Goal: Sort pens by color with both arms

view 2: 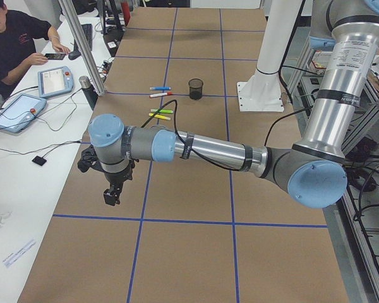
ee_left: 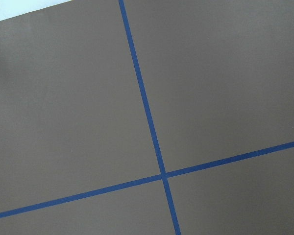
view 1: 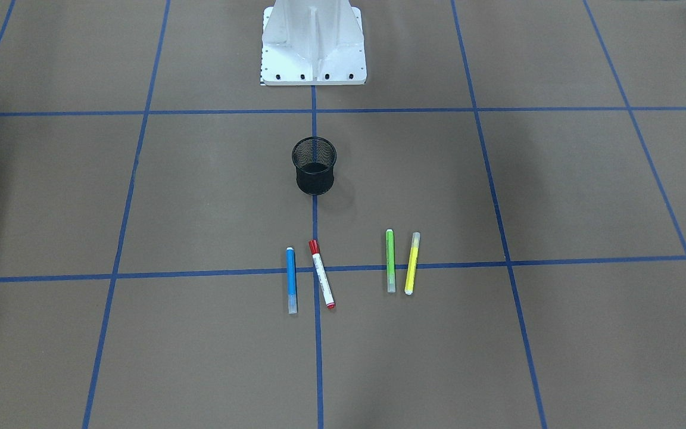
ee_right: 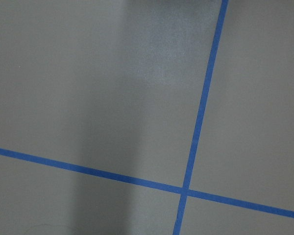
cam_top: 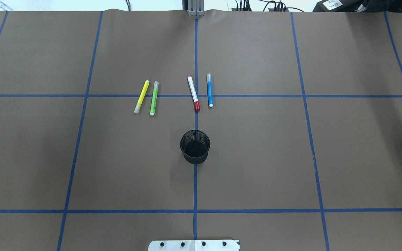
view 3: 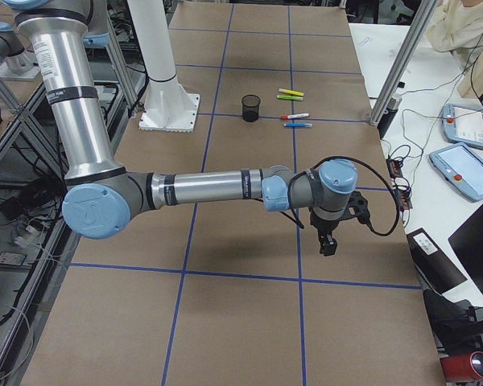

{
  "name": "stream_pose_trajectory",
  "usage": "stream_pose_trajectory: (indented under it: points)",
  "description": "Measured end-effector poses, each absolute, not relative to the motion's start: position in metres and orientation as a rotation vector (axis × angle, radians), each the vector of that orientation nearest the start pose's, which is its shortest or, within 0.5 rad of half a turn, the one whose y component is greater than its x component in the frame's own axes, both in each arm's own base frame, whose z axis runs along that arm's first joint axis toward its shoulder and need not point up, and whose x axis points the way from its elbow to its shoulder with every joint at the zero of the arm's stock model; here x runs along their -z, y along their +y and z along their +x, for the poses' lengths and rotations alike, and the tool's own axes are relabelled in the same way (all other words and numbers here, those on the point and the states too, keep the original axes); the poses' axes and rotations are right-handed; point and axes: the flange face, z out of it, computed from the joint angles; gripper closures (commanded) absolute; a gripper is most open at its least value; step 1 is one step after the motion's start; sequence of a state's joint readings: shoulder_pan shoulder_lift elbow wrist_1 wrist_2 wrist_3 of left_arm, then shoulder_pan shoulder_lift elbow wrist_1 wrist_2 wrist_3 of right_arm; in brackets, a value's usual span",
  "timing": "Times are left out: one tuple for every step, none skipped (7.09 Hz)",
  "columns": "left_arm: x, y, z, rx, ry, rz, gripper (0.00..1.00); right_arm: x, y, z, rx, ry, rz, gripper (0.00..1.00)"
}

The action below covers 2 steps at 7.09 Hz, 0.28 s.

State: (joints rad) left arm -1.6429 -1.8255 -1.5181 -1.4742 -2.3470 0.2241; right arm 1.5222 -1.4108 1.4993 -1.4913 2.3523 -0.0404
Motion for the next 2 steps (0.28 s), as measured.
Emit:
stream_pose_trajectory:
  points:
    - [-0.5551, -0.5918, -0.1064, -0.185, 0.754, 0.214, 0.01, -0.6027, -0.5632, 0.0361, 0.148, -0.781, 0.154, 0.01]
    - [-0.5551, -0.5918, -0.1064, -0.185, 0.754, 0.214, 0.01, -0.6024, -0.5593, 0.0365, 0.147, -0.782, 0.156, 0.01]
